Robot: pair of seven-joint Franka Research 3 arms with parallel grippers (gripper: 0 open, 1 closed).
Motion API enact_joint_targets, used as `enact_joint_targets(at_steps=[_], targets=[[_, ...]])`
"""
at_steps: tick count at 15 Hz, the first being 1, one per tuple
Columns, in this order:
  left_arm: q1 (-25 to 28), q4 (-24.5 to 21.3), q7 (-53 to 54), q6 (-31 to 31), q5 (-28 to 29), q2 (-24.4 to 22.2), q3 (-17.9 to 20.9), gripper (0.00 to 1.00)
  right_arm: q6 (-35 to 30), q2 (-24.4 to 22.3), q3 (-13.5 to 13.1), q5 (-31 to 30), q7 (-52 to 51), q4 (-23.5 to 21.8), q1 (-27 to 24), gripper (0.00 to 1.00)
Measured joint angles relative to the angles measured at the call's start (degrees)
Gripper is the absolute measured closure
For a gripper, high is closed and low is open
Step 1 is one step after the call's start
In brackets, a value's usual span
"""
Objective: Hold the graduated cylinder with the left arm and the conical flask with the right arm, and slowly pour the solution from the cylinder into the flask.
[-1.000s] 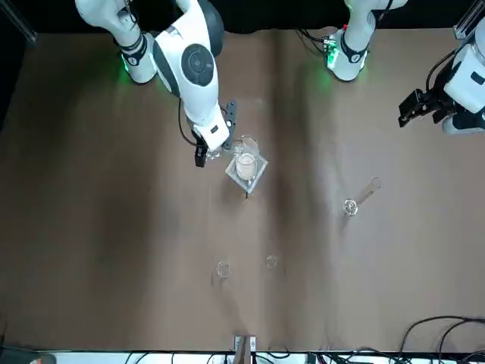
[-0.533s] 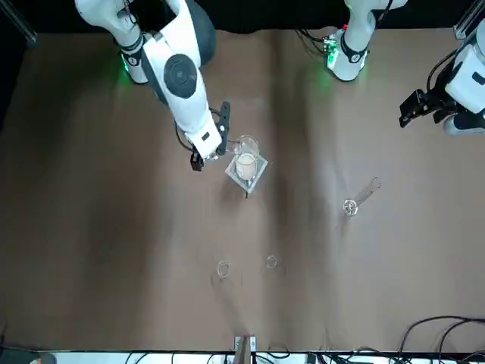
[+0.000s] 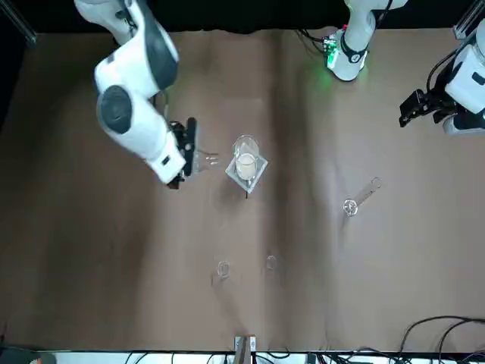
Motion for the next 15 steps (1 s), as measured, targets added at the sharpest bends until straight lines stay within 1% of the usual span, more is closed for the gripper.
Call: enact_joint_targets(at_steps=[2, 3, 13, 15], targets=[[0.0, 0.0, 0.0, 0.0, 0.0, 0.0, 0.1, 0.00, -1.1, -0.1, -0.1, 1.3, -3.9, 0.0, -3.2, 0.04], [-0.1, 0.0, 0.1, 0.0, 0.0, -0.1, 0.1, 0.00, -1.7, -0.1, -0.1, 2.6, -8.0, 0.0, -6.3, 0.04], [-0.1, -0.8, 2.1, 0.0, 0.1, -0.2, 0.3, 0.00, -6.1, 0.4, -0.2, 10.0, -29.5, -0.4, -22.2, 0.04], [-0.1, -0.8, 2.2, 0.0, 0.1, -0.2, 0.3, 0.00, -6.2, 0.6, -0.2, 11.3, -33.8, -1.3, -25.0, 0.04]])
